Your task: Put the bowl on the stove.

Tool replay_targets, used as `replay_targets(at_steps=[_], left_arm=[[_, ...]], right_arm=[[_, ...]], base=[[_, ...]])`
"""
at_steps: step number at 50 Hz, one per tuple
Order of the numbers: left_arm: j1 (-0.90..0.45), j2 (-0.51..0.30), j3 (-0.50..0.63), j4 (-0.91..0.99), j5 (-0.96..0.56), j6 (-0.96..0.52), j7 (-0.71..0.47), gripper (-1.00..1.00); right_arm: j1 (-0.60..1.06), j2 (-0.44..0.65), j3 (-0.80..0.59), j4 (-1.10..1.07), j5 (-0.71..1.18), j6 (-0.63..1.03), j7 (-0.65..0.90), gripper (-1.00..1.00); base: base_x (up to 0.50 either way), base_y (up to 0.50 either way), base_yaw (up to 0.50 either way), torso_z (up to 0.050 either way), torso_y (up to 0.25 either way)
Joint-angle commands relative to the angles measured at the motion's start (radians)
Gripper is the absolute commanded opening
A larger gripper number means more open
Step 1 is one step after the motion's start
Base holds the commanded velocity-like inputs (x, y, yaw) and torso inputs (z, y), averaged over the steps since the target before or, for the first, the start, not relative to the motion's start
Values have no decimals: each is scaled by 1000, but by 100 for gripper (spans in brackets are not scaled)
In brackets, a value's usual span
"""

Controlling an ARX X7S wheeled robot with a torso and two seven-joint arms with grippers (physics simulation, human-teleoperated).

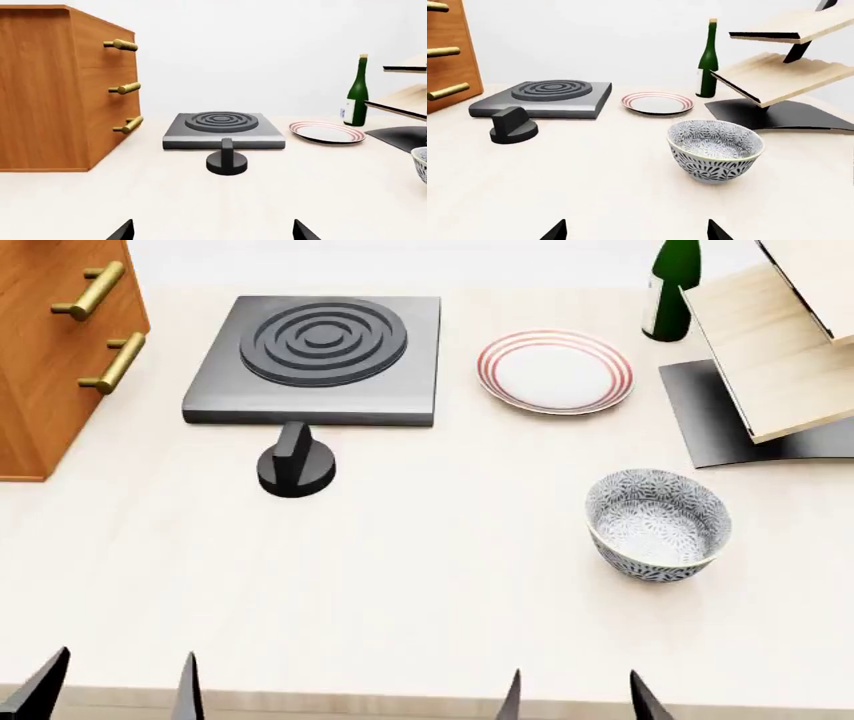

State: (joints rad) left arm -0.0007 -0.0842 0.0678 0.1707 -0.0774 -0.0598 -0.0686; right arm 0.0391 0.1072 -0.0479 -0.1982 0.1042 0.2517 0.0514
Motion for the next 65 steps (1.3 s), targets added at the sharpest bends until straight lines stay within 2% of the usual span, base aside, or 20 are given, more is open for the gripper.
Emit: replay_targets(at_steps=[1, 3, 8, 9, 12, 14, 15, 16, 17, 18, 20, 21, 23, 24, 25, 27, 29, 34, 42, 65], left_arm=[[-34, -12, -54, 262, 18, -115, -44, 100], [-56, -23, -83, 356, 8, -172, -62, 100], [-98, -72, -157, 539, -50, -310, -68, 100], [-116, -85, -190, 593, -54, -352, -84, 100], [-143, -112, -246, 682, -65, -432, -107, 100], [-162, -100, -295, 742, -67, -493, -154, 100], [-188, -125, -359, 815, -162, -577, -122, 100], [-206, -130, -407, 845, -238, -590, -95, 100], [-232, -121, -455, 872, -278, -617, -128, 100], [-227, -203, -474, 876, -396, -581, -215, 100], [-148, -444, -439, 876, -608, -386, -443, 100], [-100, -576, -432, 876, -725, -236, -545, 100], [-30, -735, -399, 876, -797, -48, -662, 100], [13, -821, -374, 876, -772, 55, -721, 100], [38, -880, -351, 876, -763, 112, -769, 100], [64, -934, -315, 875, -724, 188, -807, 100], [78, -942, -296, 872, -700, 230, -813, 100], [97, -891, -243, 846, -619, 282, -767, 100], [102, -880, -210, 834, -599, 304, -737, 100], [74, -869, -152, 800, -583, 298, -734, 100]], right_arm=[[44, 83, 121, -326, 115, 258, -63, 100], [58, 129, 201, -401, 165, 336, -67, 100], [12, 220, 362, -484, 209, 409, -75, 100], [-16, 239, 436, -512, 240, 425, -89, 100], [-53, 259, 581, -568, 301, 441, -105, 100], [-68, 273, 657, -594, 350, 471, -118, 100], [-95, 288, 731, -614, 372, 487, -128, 100], [-110, 291, 774, -620, 393, 488, -143, 100], [-122, 294, 813, -622, 402, 493, -145, 100], [-138, 300, 879, -624, 433, 510, -158, 100], [-160, 307, 961, -618, 471, 529, -176, 100], [-187, 314, 1015, -624, 491, 534, -199, 100], [-191, 328, 1081, -625, 543, 578, -202, 100], [-196, 339, 1121, -625, 560, 587, -208, 100], [-199, 346, 1142, -624, 578, 600, -213, 100], [-205, 355, 1181, -621, 591, 612, -213, 100], [-214, 352, 1207, -617, 592, 614, -214, 100], [-236, 314, 1271, -605, 612, 593, -243, 100], [-238, 311, 1315, -615, 633, 603, -231, 100], [-238, 296, 1210, -626, 579, 556, -235, 100]], base=[[0, 0, 0, 0, 0], [0, 0, 0, 0, 0], [0, 0, 0, 0, 0], [0, 0, 0, 0, 0], [0, 0, 0, 0, 0], [0, 0, 0, 0, 0], [0, 0, 0, 0, 0], [0, 0, 0, 0, 0], [0, 0, 0, 0, 0], [0, 0, 0, 0, 0], [0, 0, 0, 0, 0], [0, 0, 0, 0, 0], [0, 0, 0, 0, 0], [0, 0, 0, 0, 0], [0, 0, 0, 0, 0], [0, 0, 0, 0, 0], [0, 0, 0, 0, 0], [0, 0, 0, 0, 0], [0, 0, 0, 0, 0], [0, 8, 0, 0, 0]])
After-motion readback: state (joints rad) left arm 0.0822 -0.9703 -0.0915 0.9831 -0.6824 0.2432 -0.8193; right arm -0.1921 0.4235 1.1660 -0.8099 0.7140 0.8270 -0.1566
